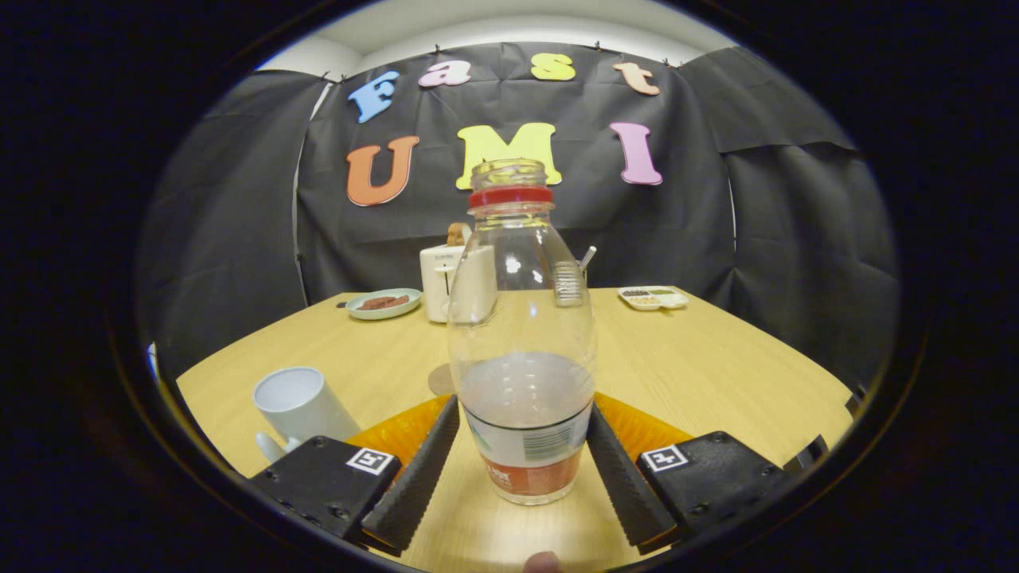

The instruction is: Take the bottle from table, then pour the juice into the cup, finally place the bottle on the coaster

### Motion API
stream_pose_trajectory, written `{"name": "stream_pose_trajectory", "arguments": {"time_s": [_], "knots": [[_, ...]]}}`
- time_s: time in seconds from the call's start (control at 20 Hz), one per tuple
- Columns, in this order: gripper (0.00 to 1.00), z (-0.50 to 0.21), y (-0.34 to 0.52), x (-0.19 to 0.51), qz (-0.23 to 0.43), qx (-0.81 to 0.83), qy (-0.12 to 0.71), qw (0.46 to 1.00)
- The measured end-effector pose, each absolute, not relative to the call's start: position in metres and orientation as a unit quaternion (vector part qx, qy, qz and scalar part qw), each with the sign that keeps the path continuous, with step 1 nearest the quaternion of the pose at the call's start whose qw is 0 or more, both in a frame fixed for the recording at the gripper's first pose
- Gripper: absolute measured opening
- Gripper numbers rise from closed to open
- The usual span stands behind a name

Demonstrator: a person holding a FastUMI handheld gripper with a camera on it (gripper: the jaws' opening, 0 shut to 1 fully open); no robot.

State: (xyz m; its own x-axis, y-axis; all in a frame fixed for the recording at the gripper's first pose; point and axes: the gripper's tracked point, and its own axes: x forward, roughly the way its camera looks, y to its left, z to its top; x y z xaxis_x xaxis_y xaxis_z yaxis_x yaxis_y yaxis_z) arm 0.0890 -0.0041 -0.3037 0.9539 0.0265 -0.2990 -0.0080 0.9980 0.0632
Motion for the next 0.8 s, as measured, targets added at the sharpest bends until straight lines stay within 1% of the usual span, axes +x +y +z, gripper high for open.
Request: {"name": "stream_pose_trajectory", "arguments": {"time_s": [0.2, 0.3, 0.45, 0.6, 0.8], "knots": [[0.82, -0.297, -0.003, 0.087, 0.005, 0.018, 0.159, 0.987], [0.78, -0.285, -0.004, 0.088, 0.004, -0.009, 0.149, 0.989], [0.76, -0.272, 0.000, 0.089, 0.009, -0.065, 0.145, 0.987], [0.76, -0.259, 0.002, 0.093, 0.009, -0.159, 0.144, 0.977], [0.76, -0.253, 0.006, 0.106, 0.015, -0.330, 0.131, 0.935]]}}
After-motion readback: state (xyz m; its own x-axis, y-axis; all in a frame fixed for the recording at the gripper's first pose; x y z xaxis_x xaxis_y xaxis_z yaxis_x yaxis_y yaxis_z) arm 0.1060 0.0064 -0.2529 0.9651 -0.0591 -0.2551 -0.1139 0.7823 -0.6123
